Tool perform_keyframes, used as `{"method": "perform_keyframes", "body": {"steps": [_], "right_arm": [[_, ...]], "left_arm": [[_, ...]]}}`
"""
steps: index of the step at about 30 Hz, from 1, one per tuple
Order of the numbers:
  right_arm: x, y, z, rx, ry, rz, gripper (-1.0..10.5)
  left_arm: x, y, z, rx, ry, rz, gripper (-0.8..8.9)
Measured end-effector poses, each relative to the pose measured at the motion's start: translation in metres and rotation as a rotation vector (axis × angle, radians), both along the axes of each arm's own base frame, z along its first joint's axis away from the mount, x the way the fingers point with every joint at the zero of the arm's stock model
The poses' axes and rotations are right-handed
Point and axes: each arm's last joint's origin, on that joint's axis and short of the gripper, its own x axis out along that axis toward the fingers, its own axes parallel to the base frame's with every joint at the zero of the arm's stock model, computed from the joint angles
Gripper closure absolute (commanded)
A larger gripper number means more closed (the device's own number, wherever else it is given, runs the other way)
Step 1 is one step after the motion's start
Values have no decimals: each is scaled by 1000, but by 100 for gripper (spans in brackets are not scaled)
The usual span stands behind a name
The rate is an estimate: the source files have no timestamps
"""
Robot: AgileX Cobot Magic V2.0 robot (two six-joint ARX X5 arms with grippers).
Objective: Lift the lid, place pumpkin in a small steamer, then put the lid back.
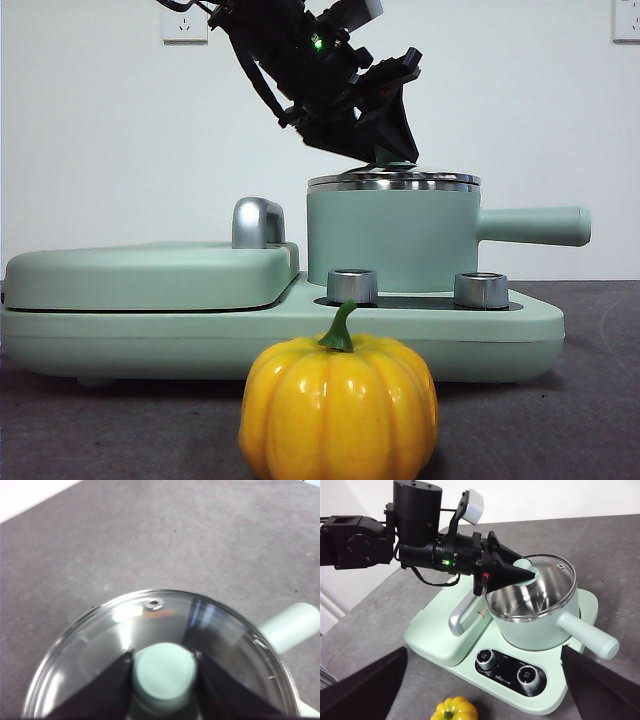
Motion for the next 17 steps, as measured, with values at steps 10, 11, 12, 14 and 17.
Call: {"method": "perform_keyframes", "body": {"steps": [10,11,12,14,17], "right_arm": [[0,0,0,0,0,0,459],[0,0,0,0,0,0,459],[0,0,0,1,0,1,459],[0,0,0,5,1,12,459],[-1,1,0,17,1,45,459]], "left_arm": [[0,-1,1,-3,0,4,760],[0,-1,2,-6,3,6,760],[-1,-1,3,-8,7,9,760],[-3,1,5,-13,18,16,760],[-7,5,15,-26,19,22,760]]}}
